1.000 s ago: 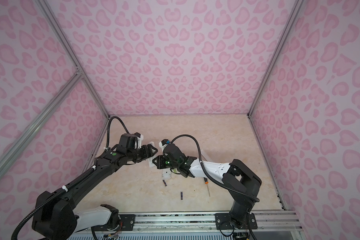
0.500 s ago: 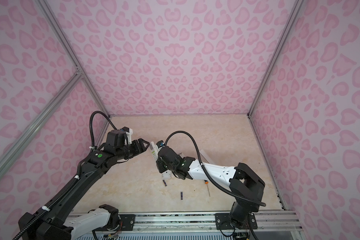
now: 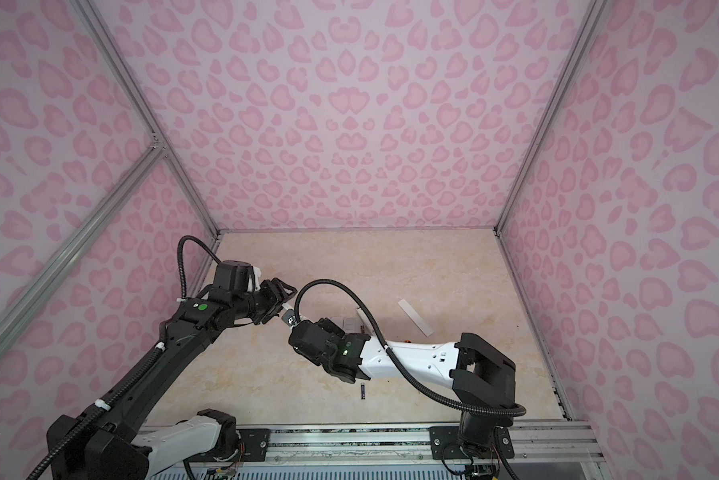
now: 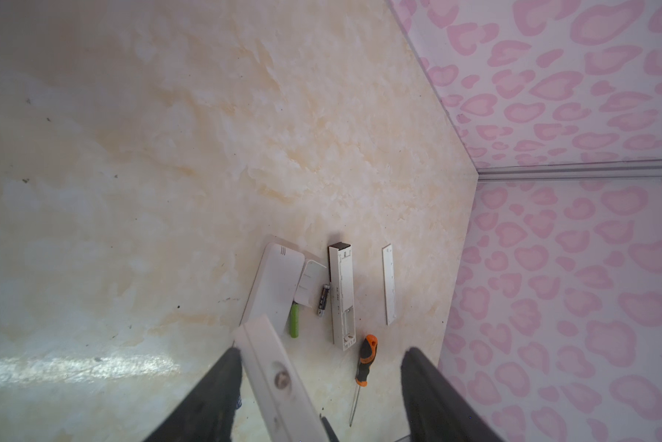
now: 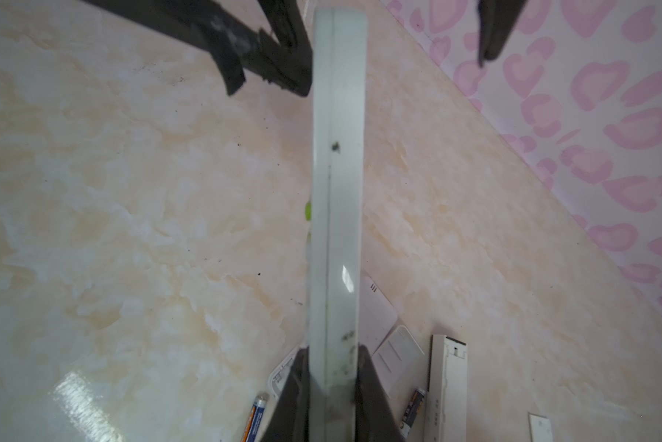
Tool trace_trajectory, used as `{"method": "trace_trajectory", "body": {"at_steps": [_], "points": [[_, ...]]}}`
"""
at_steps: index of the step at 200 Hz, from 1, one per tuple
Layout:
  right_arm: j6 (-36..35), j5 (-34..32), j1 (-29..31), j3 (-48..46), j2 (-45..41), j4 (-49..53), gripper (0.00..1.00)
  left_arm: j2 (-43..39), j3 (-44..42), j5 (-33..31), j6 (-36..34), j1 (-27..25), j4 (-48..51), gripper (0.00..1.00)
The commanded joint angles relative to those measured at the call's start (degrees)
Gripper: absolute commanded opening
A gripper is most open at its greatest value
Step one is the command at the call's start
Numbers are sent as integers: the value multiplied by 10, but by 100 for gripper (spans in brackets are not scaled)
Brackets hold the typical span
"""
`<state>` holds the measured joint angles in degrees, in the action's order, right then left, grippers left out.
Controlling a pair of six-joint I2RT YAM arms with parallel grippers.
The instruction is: Unload the batteries from the remote control
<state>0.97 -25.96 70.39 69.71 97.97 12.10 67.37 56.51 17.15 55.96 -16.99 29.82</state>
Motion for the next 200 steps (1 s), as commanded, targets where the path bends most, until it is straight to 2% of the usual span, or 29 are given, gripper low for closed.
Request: {"method": "trace_trajectory", "body": {"at_steps": [1, 28, 54, 62, 85, 96, 118, 134, 146, 200], "points": [[-35, -61, 8, 11, 11, 4, 10, 11, -5, 43, 28, 2, -26, 66], [-50, -79, 17, 10, 11, -2, 9, 18, -17, 60, 34, 6, -35, 53], [-63, -95, 24, 8, 10, -5, 11, 17, -24, 68, 34, 10, -38, 37], [-65, -99, 26, 8, 10, -4, 12, 16, -26, 71, 29, 11, -42, 30], [-73, -106, 33, 11, 8, -4, 13, 19, -25, 73, 8, 13, -42, 20], [-75, -107, 38, 12, 6, -4, 18, 20, -27, 75, 7, 13, -45, 17], [-58, -105, 42, 11, -5, -6, 41, 18, -29, 76, 1, 15, -55, 12], [-29, -86, 42, 4, -19, -14, 50, 14, -28, 77, -19, 16, -61, 7], [-7, -66, 41, 0, -32, -20, 54, 8, -25, 73, -36, 18, -63, 4], [117, 1, 19, -38, -106, -60, 57, -33, -40, 29, -76, 36, -93, 4]]}}
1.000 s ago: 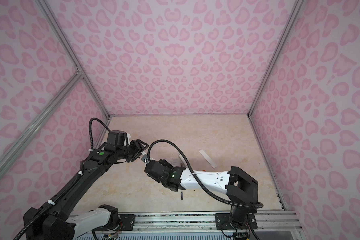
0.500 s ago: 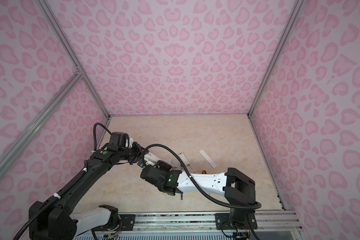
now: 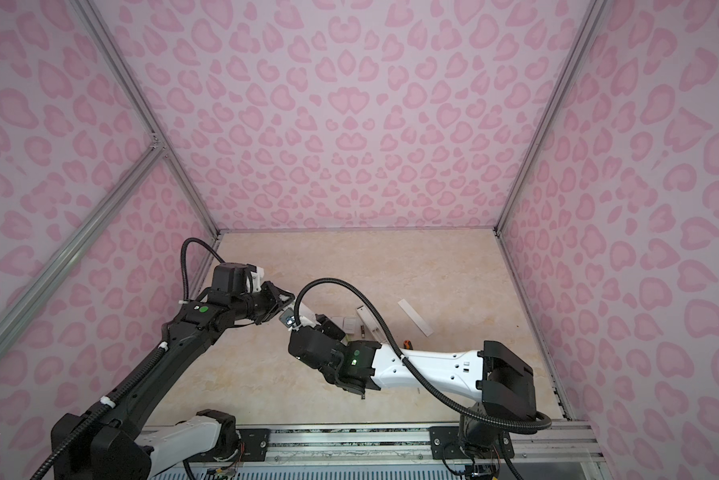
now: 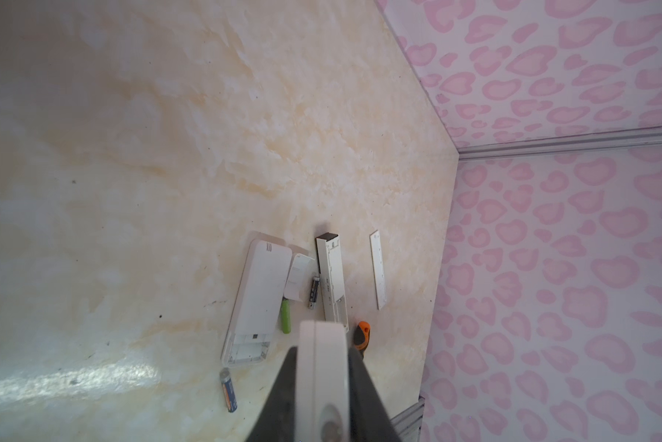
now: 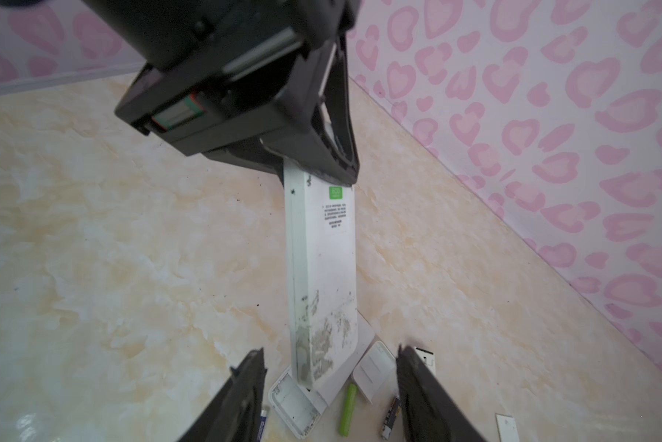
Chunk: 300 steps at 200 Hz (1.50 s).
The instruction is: Unload the batteries from the remote control
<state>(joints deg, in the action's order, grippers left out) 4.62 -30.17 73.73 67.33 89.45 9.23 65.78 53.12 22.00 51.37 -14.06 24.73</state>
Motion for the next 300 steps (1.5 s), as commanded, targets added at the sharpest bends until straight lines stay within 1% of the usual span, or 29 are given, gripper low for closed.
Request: {"method": "trace_trajectory", "body": {"at_steps": [1, 21, 51, 62, 81, 115, 156, 167, 187, 232, 255, 283, 300], "points": [[84, 46, -16, -14, -22, -33, 57, -18, -6, -19, -31, 7, -43, 4], [161, 113, -60, -32, -46, -41, 57, -41, -18, -21, -43, 8, -71, 4], [278, 261, -148, -90, -80, -107, 56, -92, -57, -19, -47, 9, -147, 4], [310, 297, -169, -113, -91, -141, 56, -116, -75, -15, -46, 9, -182, 4], [351, 336, -193, -134, -99, -184, 56, -151, -102, -9, -47, 9, -234, 4], [397, 378, -204, -135, -99, -234, 55, -188, -124, 13, -46, 8, -292, 4], [450, 434, -222, -130, -71, -293, 56, -204, -137, 34, -32, 8, -339, 4], [457, 460, -229, -138, -62, -335, 56, -205, -137, 38, -28, 8, -345, 4], [499, 483, -238, -148, -47, -393, 56, -205, -138, 43, -21, 8, -348, 4], [521, 510, -236, -141, -21, -420, 55, -204, -142, 42, -10, 8, -353, 4], [526, 516, -235, -145, -13, -426, 46, -207, -142, 39, -10, 8, -353, 4], [529, 509, -236, -159, -15, -426, 30, -208, -143, 38, -13, 8, -351, 4], [533, 507, -238, -167, -16, -429, 26, -208, -144, 37, -14, 9, -350, 3]]}}
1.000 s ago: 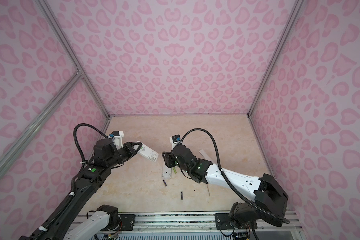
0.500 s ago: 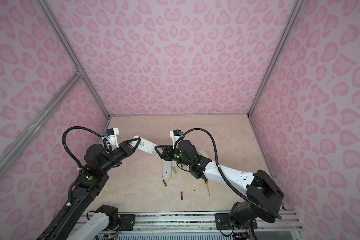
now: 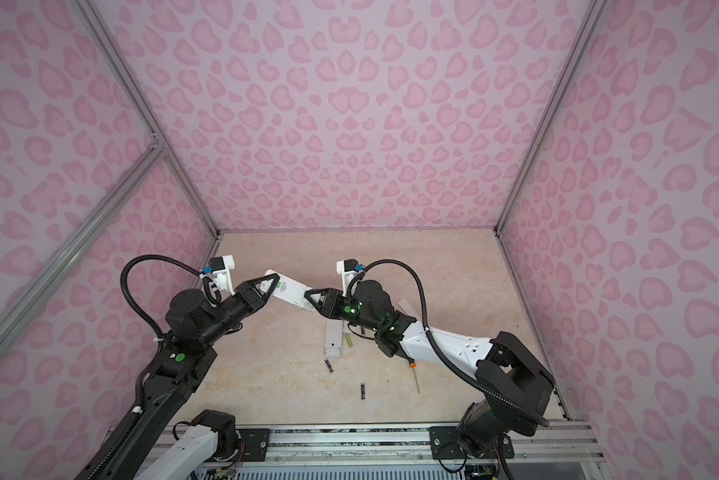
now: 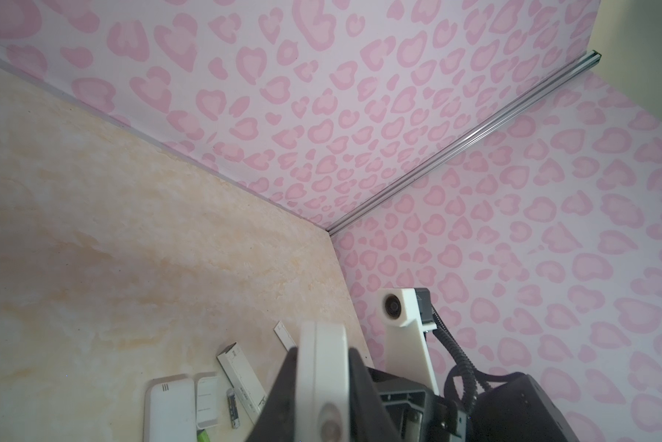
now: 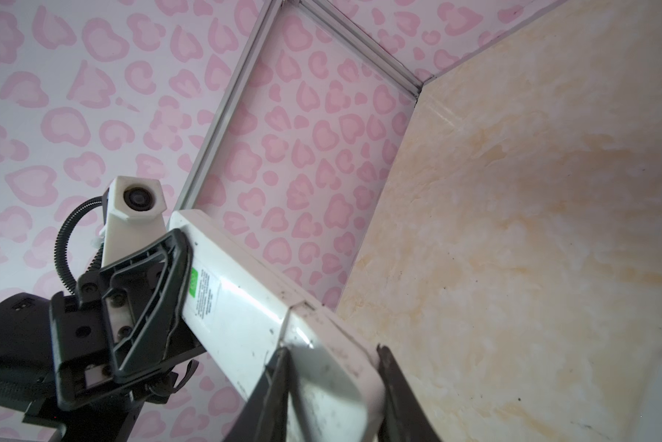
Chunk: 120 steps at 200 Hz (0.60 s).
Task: Unload the batteries from the remote control
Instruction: 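Grip the battery cover at the remote's end with the right gripper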
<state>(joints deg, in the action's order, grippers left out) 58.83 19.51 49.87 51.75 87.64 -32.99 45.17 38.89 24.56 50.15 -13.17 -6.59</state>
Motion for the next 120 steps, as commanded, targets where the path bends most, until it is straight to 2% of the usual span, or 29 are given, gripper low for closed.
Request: {"method": "trace_trajectory", "body": {"at_steps": [1, 19, 37, 49, 120], "points": [[-8, 11, 1, -11, 2, -7, 26, -2, -2, 11, -2, 0, -38, 4], [-5, 10, -1, -14, 2, -9, 26, -2, -3, 9, -2, 0, -37, 4], [-4, 10, -2, -17, -2, -9, 38, -2, -3, 8, -4, 0, -35, 4], [-4, 10, -2, -19, -4, -8, 41, -3, -3, 7, -6, -1, -34, 4], [9, 29, 1, -31, -5, -4, 44, -14, -15, -5, -8, 0, -26, 4]]}}
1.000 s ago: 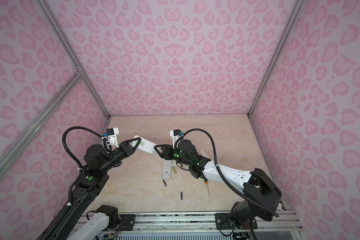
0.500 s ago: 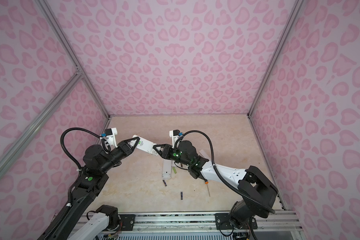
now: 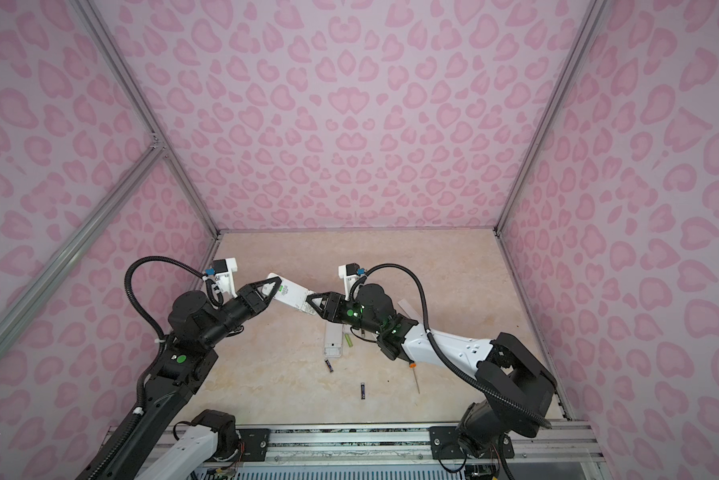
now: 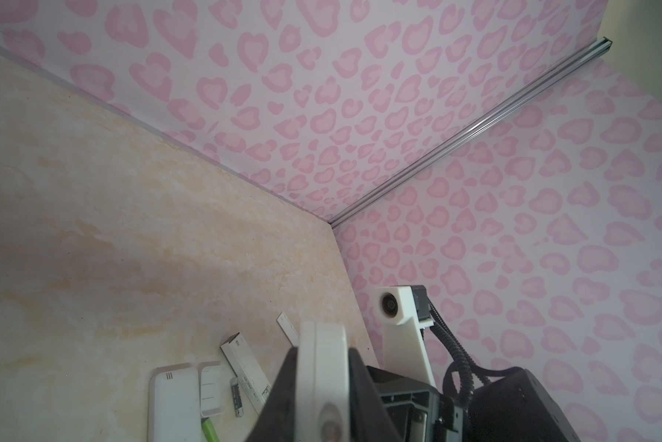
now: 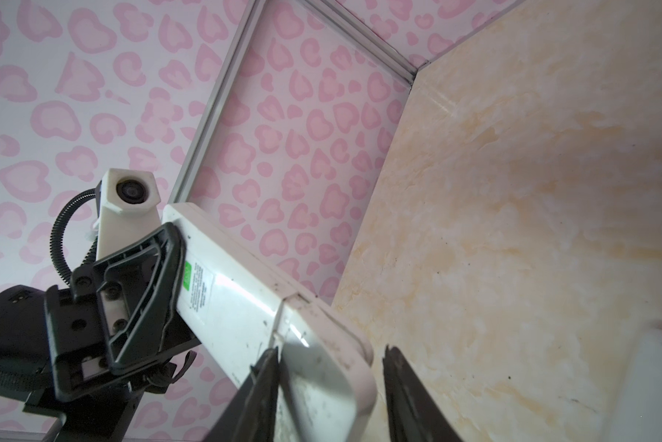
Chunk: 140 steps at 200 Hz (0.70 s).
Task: Unload the batteries from the remote control
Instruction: 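Grip the battery cover at the remote's end with the right gripper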
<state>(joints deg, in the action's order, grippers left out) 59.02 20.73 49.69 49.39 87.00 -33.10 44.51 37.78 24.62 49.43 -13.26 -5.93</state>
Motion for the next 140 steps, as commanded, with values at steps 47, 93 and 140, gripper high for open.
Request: {"method": "trace_trajectory", "body": {"at_steps": [47, 93, 140], "points": [[12, 25, 4, -6, -7, -5, 41, -9, -10, -11, -1, 0, -30, 4], [11, 23, 4, -7, -14, 3, 33, -7, -13, -15, -3, 1, -29, 4], [13, 20, 3, -8, -17, 3, 24, -4, -15, -13, -4, 1, -29, 4]]}}
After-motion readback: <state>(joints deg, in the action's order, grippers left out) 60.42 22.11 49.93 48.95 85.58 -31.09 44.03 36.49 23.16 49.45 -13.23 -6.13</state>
